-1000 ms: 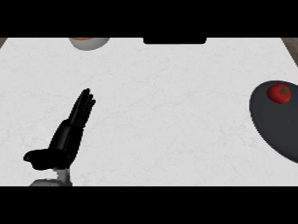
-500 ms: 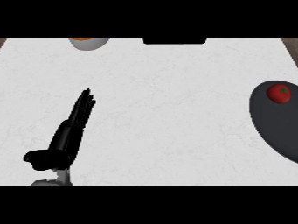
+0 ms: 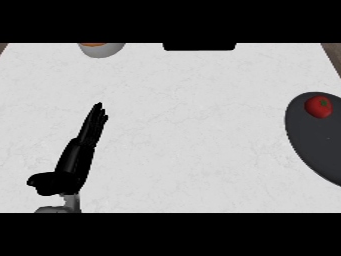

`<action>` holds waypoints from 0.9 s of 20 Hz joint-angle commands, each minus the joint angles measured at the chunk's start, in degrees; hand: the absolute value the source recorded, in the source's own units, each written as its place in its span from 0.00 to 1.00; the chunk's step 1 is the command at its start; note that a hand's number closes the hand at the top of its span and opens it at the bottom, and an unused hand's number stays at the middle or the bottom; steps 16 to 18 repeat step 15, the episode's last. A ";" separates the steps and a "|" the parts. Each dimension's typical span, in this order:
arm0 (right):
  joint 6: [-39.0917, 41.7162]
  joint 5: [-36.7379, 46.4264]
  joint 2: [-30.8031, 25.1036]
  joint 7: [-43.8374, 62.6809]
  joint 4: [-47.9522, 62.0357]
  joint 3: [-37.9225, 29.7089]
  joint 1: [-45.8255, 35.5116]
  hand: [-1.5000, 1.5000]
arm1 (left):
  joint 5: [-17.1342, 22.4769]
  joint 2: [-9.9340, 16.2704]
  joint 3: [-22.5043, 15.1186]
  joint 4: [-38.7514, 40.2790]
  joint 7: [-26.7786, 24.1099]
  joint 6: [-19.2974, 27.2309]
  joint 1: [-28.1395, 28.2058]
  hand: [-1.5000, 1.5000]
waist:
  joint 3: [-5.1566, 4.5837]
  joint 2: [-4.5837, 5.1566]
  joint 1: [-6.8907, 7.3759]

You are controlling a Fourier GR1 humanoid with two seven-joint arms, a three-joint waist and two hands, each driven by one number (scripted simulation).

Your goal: Pick the tomato from the plate and place it in the pan

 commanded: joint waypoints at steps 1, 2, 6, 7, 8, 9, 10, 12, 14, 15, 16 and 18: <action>5.63 -1.79 1.47 -4.28 -3.04 0.69 2.12 0.00 | -0.03 -0.24 0.60 0.34 1.00 0.39 -2.37 0.50 | -0.03 -0.02 -0.06; 4.88 -0.95 0.28 -6.32 -1.08 0.85 2.27 0.00 | 1.55 1.52 0.91 1.04 -4.77 -3.07 3.49 0.50 | 0.00 0.04 0.33; 5.73 -1.04 -3.80 -7.08 1.27 0.88 2.79 0.00 | -1.33 -1.45 -1.94 -2.03 0.86 1.22 1.14 0.50 | 0.05 0.06 0.44; 4.44 -0.94 -1.48 -6.64 -0.38 1.94 3.82 0.00 | 0.29 -0.56 0.19 -0.88 2.75 0.37 -1.84 0.50 | 0.02 0.05 0.23; 1.89 -1.30 0.22 -3.86 -2.80 2.57 1.57 0.00 | -0.06 -0.97 -1.18 -3.74 3.87 0.64 0.19 0.50 | 0.00 0.00 0.41; 1.86 0.22 -0.26 -9.07 0.80 2.98 3.92 0.00 | -1.22 -0.73 -1.06 -1.24 0.04 0.81 1.78 0.50 | 0.04 0.08 0.41; -0.58 0.22 1.30 -8.46 0.23 3.39 2.60 0.00 | 1.58 1.06 1.85 -1.05 0.94 -1.27 -0.48 0.50 | 0.03 0.09 0.42; -0.47 -0.81 0.29 -9.39 -1.48 2.84 3.73 0.00 | 0.84 0.66 0.06 -2.87 2.40 -0.92 -0.23 0.50 | 0.03 0.03 0.34; -3.72 0.56 -0.08 -10.70 0.00 3.45 2.48 0.00 | 0.60 0.07 0.51 0.89 -0.56 -0.81 -0.04 0.50 | 0.03 0.11 0.40; -3.88 0.11 -0.65 -9.13 -1.59 3.38 3.25 0.00 | -0.90 -0.58 0.25 1.05 1.44 0.84 -2.73 0.50 | 0.01 0.07 0.21; -3.88 0.11 -0.65 -9.13 -1.59 3.38 3.25 0.00 | -0.90 -0.58 0.25 1.05 1.44 0.84 -2.73 0.50 | 0.01 0.07 0.21; -3.88 0.11 -0.65 -9.13 -1.59 3.38 3.25 0.00 | -0.90 -0.58 0.25 1.05 1.44 0.84 -2.73 0.50 | 0.01 0.07 0.21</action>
